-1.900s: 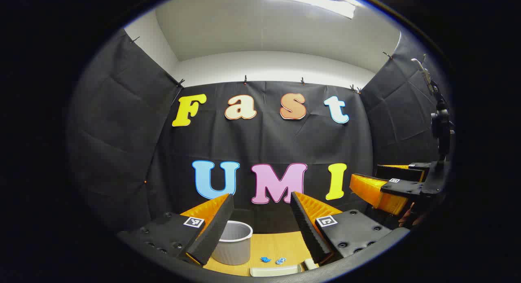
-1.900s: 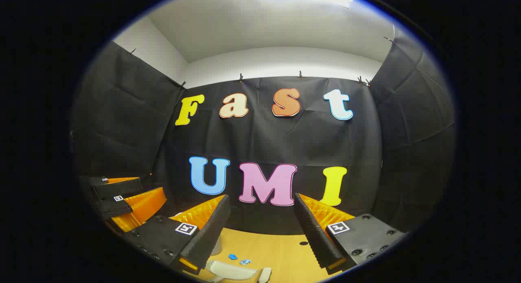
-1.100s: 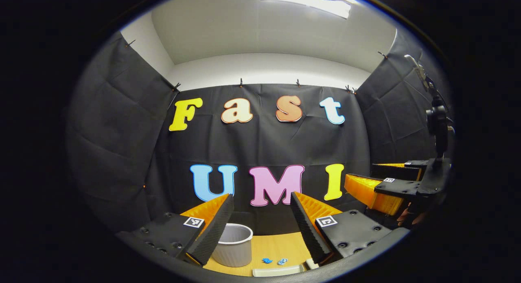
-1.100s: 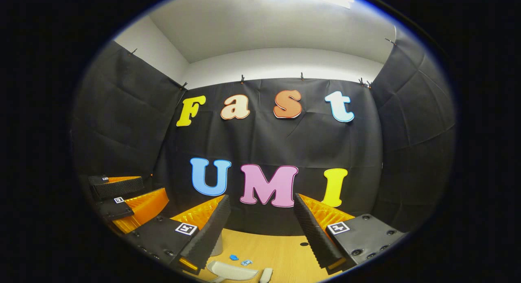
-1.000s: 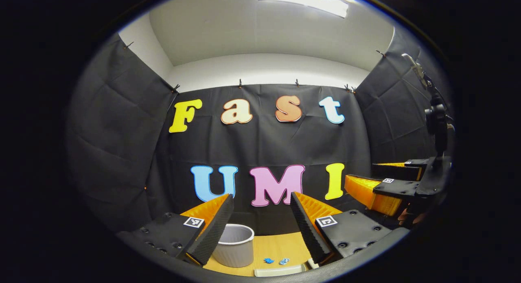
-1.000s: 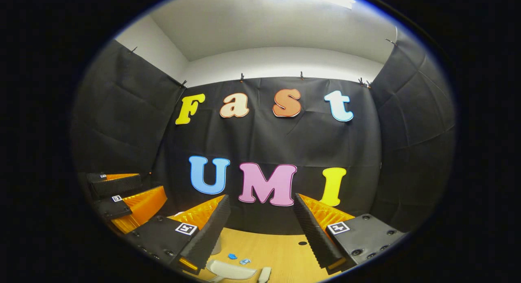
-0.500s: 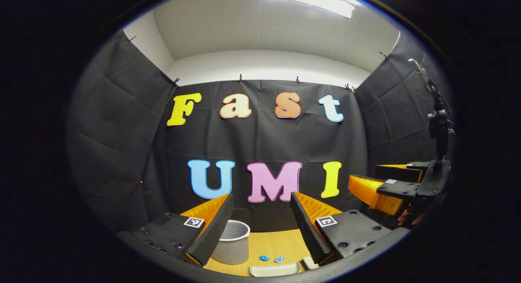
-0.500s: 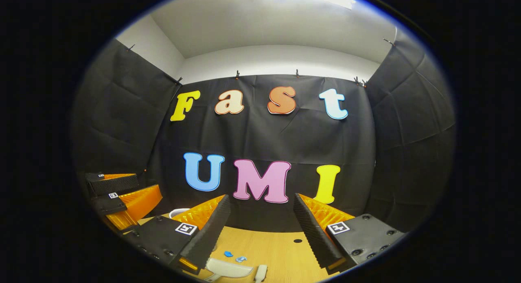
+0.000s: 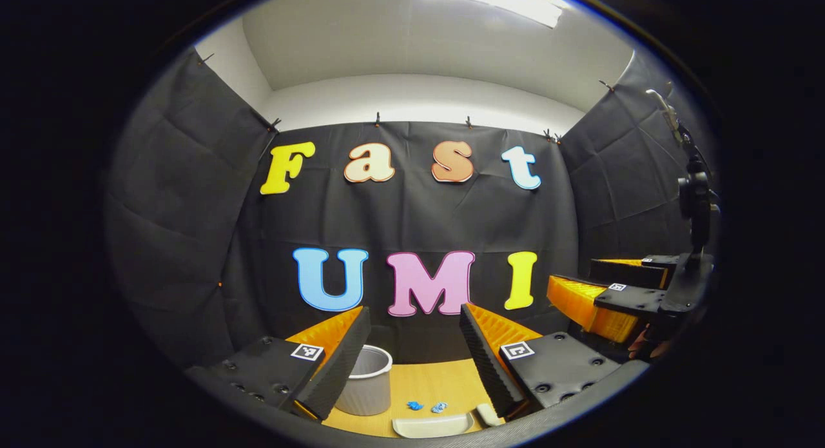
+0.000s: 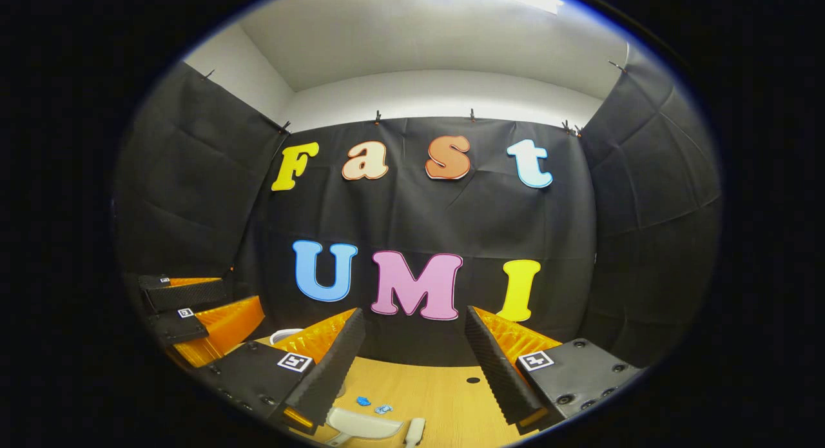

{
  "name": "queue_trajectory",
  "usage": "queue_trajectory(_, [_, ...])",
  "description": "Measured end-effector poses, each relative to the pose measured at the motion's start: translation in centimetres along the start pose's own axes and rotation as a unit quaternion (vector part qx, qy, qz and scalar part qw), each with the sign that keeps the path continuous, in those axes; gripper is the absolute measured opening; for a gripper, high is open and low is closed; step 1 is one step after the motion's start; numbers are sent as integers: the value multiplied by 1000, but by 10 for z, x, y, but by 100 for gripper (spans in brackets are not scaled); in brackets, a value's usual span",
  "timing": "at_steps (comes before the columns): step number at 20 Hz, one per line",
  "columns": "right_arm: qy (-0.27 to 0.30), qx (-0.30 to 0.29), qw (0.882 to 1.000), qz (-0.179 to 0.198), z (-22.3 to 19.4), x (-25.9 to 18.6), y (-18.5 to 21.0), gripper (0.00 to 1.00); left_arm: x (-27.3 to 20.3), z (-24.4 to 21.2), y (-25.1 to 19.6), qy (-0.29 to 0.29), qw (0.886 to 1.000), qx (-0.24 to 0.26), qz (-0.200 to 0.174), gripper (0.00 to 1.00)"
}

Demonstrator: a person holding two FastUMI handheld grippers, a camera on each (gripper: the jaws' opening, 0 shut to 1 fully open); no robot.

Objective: Pick up the small broom and dustpan from the desktop, sweep the trash into the dustpan with the broom, and then empty the trash into the garbage bin.

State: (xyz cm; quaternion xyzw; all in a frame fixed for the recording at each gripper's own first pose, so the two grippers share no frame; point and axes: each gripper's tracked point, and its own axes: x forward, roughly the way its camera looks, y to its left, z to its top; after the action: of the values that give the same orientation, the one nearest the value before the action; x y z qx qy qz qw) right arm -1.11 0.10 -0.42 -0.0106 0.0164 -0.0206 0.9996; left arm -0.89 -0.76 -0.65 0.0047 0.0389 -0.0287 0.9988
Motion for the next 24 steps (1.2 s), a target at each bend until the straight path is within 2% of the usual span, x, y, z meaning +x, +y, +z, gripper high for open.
queue_trajectory(11, [1, 3, 1000, 1, -1, 2, 3, 99, 6, -1, 4, 6, 1000, -4, 6, 82])
queue_trajectory(12, [3, 4, 1000, 2, -2, 2, 4, 96, 7, -1, 4, 6, 1000, -4, 8, 82])
queue_trajectory(14, [5, 6, 1000, 1, -3, 3, 3, 99, 7, -1, 5, 5, 1000, -2, 9, 82])
queue_trajectory(16, [4, 7, 1000, -1, -3, 4, 2, 96, 9, -2, 6, 6, 1000, -2, 9, 82])
queue_trajectory(17, [3, 7, 1000, -2, -2, 4, 1, 99, 9, -3, 7, 7, 1000, -4, 8, 82])
queue_trajectory(24, [7, 7, 1000, -2, -7, 8, 3, 99, 13, -12, 8, 16, 1000, -2, 6, 81])
